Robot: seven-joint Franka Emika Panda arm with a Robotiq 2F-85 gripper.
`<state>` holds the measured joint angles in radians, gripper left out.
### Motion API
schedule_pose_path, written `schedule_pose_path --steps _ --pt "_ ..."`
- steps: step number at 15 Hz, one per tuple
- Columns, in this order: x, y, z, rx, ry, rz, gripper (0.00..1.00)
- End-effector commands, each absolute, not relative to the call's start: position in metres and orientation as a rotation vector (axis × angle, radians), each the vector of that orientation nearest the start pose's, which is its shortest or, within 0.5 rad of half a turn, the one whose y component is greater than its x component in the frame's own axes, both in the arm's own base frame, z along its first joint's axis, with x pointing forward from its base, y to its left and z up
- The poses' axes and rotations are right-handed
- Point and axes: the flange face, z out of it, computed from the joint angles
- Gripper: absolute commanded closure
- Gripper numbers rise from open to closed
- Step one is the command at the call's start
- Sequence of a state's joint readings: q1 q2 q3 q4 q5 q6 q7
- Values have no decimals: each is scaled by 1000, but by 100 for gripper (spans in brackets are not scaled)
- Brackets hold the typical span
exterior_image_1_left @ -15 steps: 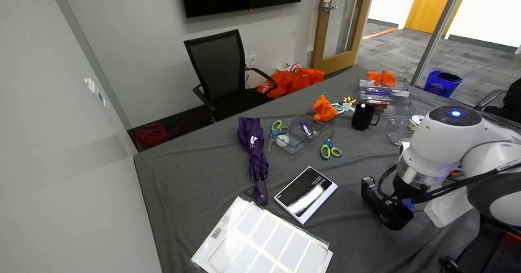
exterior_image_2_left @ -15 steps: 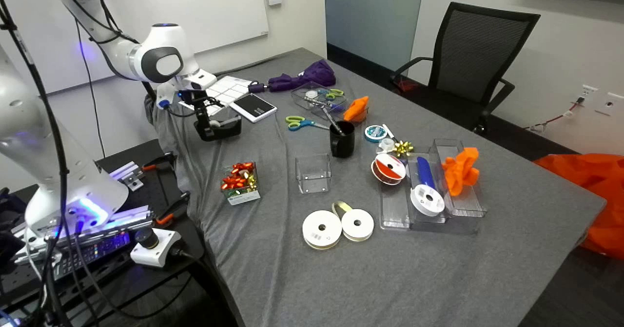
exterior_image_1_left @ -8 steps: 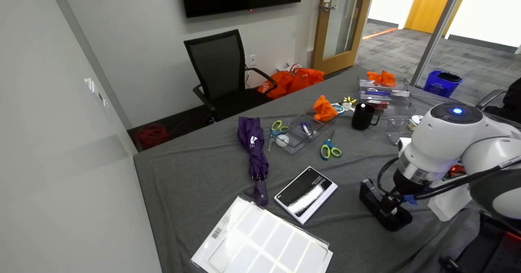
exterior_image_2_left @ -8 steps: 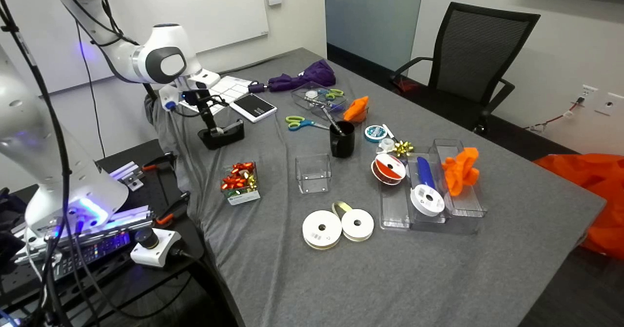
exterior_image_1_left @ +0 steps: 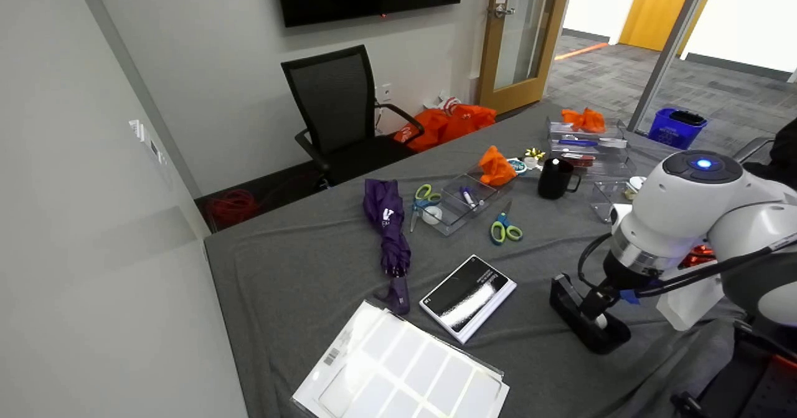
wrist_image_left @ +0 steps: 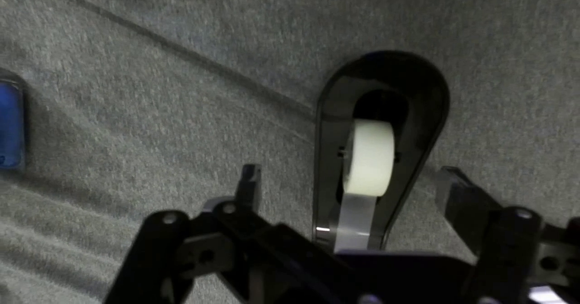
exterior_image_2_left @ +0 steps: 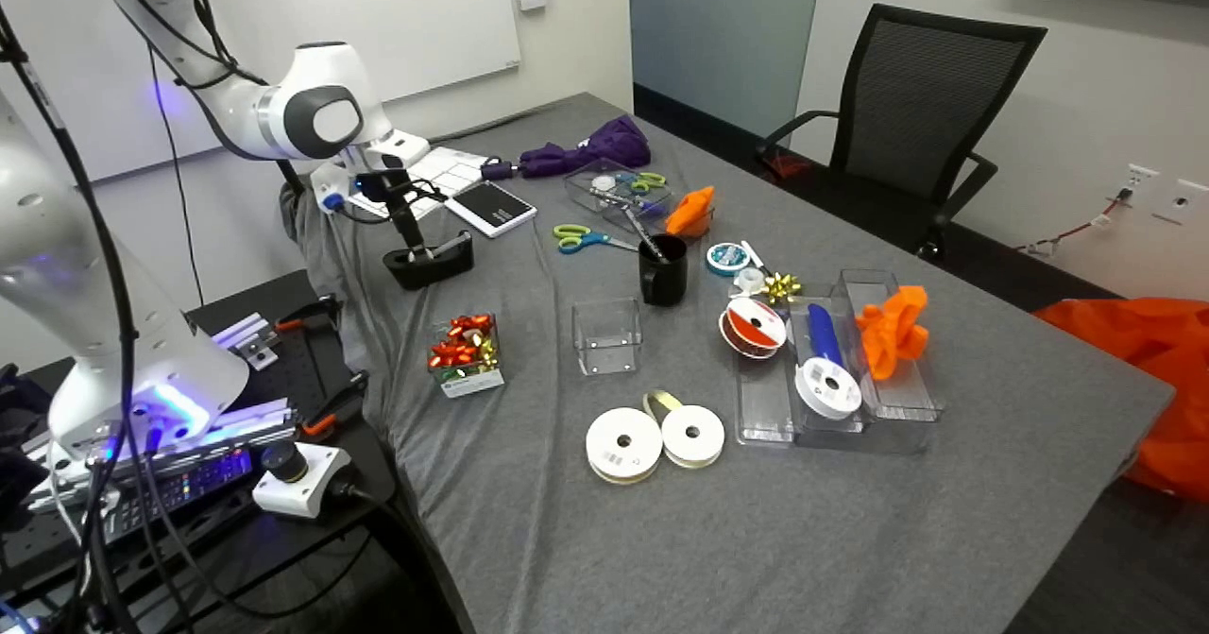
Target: Shift the black object to the table
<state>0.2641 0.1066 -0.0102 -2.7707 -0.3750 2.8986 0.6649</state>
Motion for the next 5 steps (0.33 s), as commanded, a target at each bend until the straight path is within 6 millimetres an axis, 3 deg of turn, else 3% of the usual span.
schedule_pose_path --steps 1,5 --pt "361 122 205 -3204 153 -80 0" --pt "361 136 236 -3147 286 5 0"
